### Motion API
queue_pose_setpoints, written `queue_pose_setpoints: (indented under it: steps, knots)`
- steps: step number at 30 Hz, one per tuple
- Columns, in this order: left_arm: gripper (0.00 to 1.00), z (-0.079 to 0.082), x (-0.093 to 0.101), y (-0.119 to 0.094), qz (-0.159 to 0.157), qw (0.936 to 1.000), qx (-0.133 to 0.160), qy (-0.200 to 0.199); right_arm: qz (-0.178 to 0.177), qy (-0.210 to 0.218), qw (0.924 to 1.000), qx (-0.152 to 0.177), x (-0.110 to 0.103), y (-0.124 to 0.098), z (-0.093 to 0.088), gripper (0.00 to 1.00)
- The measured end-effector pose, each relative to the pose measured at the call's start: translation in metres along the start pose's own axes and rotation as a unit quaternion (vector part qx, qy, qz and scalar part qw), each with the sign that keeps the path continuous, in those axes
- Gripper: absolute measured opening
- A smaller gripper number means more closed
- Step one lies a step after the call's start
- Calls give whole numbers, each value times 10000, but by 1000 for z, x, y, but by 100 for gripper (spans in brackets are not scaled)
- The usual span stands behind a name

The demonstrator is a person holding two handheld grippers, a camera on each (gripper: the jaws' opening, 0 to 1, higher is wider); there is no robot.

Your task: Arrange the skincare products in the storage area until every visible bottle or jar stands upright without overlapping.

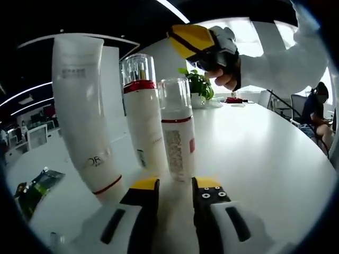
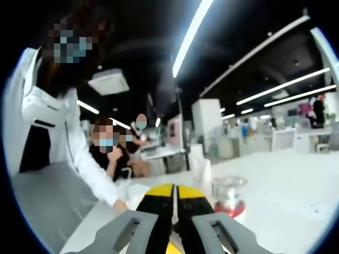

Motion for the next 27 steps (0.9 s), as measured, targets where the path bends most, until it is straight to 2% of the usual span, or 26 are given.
queue_pose_setpoints:
  steps: [7, 10, 17, 22, 24, 27]
  knots:
    - [28, 2, 1, -9, -2, 10000, -22, 18, -105, -45, 9999, -48, -5, -4, 4, 0]
    - [28, 7, 0, -15, 40, 10000, 22, 10, -214, -56, 9998, -35, -8, -6, 6, 0]
    - [28, 19, 1, -30, 40, 9999, 107, 52, -350, -56, 9991, -230, -21, -9, 3, 0]
    - [28, 27, 1, -44, 77, 9998, 135, 118, -532, -61, 9983, -221, -30, -11, 4, 0]
    - [28, 29, -1, -49, 163, 9997, 80, 166, -648, -154, 9969, -427, -33, -12, 2, 0]
    - [28, 34, -3, -61, 219, 9996, 83, 154, -763, -145, 9956, -519, -40, -12, 0, 0]
Point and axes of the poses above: the point that each gripper's makers call its tool centre point, and the gripper's own axes: y roughly forward along the fingers, x roughly to its right, z roughly out of its top, the point moved 8 cm from there along -y, roughly backward along the fingers, and after that the axes turned 8 degrees about z, right-handed, at the moved point
